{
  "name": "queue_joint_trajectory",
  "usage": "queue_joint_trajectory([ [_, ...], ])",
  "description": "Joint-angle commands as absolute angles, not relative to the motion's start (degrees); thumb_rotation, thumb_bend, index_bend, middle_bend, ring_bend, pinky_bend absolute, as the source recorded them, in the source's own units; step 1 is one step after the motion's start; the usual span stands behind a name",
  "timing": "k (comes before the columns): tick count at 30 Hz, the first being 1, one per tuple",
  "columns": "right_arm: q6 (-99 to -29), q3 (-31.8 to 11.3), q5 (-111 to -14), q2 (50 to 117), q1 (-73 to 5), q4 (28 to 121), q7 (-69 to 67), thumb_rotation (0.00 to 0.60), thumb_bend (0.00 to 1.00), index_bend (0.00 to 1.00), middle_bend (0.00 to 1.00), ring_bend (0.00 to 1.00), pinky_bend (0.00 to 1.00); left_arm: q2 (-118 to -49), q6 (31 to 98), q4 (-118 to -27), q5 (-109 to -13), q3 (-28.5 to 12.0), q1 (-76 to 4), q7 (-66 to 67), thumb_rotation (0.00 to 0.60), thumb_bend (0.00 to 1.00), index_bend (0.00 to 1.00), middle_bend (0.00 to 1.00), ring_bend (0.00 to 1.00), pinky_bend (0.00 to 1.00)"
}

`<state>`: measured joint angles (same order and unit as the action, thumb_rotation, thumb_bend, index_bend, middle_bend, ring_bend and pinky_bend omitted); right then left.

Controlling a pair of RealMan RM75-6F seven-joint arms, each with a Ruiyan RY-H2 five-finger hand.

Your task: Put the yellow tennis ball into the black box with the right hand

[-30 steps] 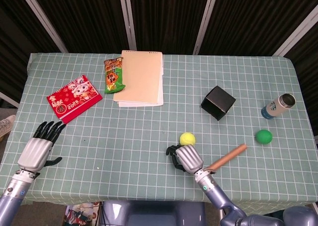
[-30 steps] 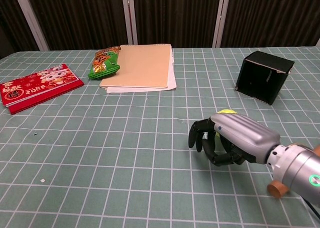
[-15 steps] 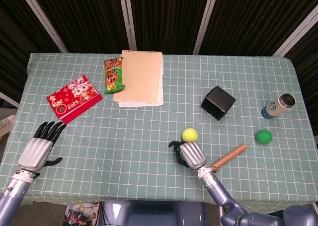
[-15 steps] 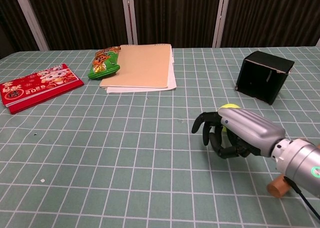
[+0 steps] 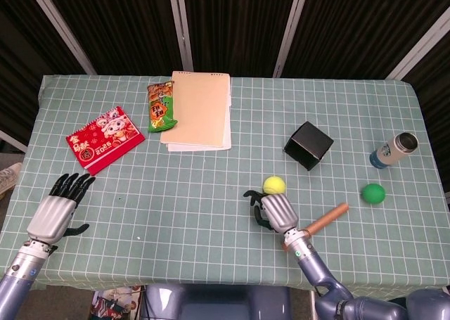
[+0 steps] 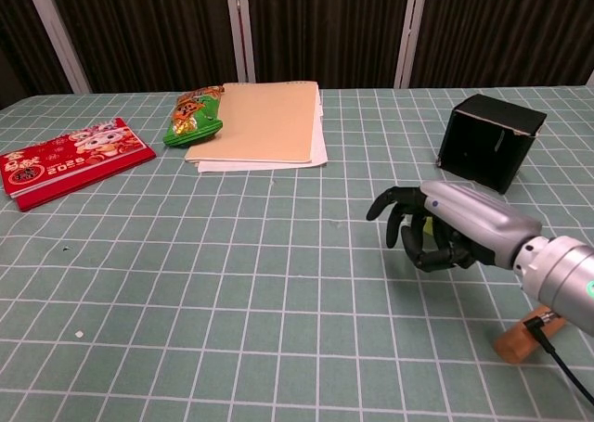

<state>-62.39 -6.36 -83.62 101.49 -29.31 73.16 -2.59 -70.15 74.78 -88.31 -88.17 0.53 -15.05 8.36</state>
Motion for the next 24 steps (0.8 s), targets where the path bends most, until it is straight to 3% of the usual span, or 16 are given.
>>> queue_joint_trajectory([
  [1,-62.0,-6.5,-83.0,101.1,-29.3,72.8,-2.8,0.600,0.76,0.28,0.45,0.53,0.67,-70.1,74.8,-88.4,-88.2,0.5,-15.0,8.4,0.600,0.05,0.00,0.05,0.00,0.00],
  [24,-61.3,-6.2,-81.1,98.3,-28.8,69.9,-5.2,0.600,0.76,0.28,0.45,0.52,0.67,-70.4,74.8,-88.7,-88.1,0.7,-15.0,9.3,0.600,0.05,0.00,0.05,0.00,0.00],
])
